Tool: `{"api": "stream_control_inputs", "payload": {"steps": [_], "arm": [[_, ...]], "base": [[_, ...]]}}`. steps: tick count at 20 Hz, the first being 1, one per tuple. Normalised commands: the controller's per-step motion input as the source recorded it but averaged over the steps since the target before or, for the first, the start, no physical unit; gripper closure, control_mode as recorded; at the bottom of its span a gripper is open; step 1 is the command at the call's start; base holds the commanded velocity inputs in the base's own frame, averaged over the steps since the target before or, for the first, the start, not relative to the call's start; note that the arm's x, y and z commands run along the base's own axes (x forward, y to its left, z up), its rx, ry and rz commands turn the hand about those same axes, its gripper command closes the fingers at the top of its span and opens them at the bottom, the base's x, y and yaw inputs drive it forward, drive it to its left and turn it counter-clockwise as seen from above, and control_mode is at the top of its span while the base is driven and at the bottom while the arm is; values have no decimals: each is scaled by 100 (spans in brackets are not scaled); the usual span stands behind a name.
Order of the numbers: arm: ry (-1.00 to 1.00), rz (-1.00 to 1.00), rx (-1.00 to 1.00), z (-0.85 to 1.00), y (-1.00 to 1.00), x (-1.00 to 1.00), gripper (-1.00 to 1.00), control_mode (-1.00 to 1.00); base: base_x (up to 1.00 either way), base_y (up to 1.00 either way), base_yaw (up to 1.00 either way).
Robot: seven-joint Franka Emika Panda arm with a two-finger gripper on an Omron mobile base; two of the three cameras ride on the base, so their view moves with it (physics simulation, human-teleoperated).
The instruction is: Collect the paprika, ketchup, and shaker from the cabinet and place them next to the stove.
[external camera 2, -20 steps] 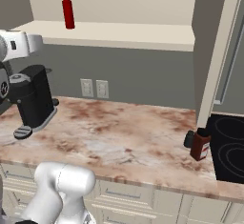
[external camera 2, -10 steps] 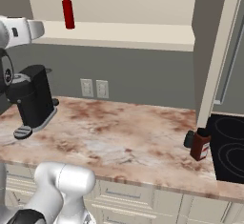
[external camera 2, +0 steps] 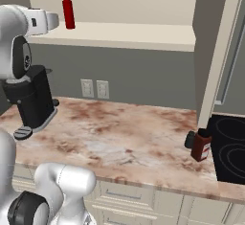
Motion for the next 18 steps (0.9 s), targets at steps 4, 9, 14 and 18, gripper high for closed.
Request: {"api": "stream_control_inputs", "payload": {"steps": [4,9,14,18], "arm": [[4,-1,11,42,-4,48,-100,-100],[10,-4,-3,3,2,61,-100,-100],[1,0,-9,-1,0,52,-100,-100],[0,0,0,8,5,45,-100,-100]], "base": [[0,0,0],[0,0,0],[0,0,0],[0,0,0]]}}
